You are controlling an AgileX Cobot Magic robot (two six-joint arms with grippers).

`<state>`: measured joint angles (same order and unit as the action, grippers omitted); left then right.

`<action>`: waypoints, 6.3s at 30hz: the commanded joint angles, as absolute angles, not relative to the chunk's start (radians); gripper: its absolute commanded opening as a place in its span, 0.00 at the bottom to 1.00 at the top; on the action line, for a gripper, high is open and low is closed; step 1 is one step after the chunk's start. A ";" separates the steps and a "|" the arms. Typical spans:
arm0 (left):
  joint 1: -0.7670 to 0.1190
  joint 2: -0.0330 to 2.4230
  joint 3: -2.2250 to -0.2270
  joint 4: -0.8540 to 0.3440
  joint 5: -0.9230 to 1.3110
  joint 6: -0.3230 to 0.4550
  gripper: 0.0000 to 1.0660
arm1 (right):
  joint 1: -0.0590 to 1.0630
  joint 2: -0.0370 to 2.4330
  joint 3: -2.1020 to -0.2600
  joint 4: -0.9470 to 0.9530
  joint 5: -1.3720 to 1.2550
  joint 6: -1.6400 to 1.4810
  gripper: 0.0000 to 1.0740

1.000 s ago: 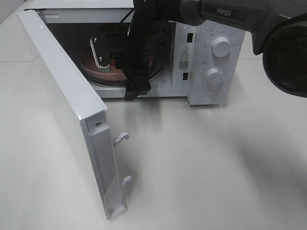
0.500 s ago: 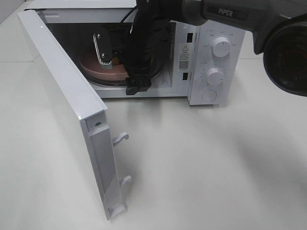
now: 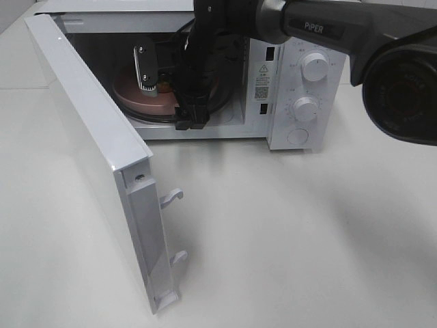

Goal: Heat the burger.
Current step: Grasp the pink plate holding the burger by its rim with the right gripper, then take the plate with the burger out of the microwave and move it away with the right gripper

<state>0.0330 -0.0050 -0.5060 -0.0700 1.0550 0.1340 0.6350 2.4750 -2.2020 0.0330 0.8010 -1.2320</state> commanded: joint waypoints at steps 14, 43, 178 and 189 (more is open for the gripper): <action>0.035 -0.022 -0.505 -0.073 1.046 0.129 0.98 | 0.630 2.482 -2.217 0.040 0.774 -1.173 0.72; 0.035 -0.022 -0.505 -0.073 1.046 0.129 0.98 | 0.630 2.545 -2.217 0.090 0.754 -1.129 0.71; 0.035 -0.022 -0.505 -0.073 1.046 0.129 0.98 | 0.740 1.491 -0.982 -0.050 0.491 -1.172 0.00; 0.035 -0.022 -0.505 -0.073 1.046 0.129 0.98 | 0.749 1.291 -0.799 -0.115 0.504 -1.076 0.00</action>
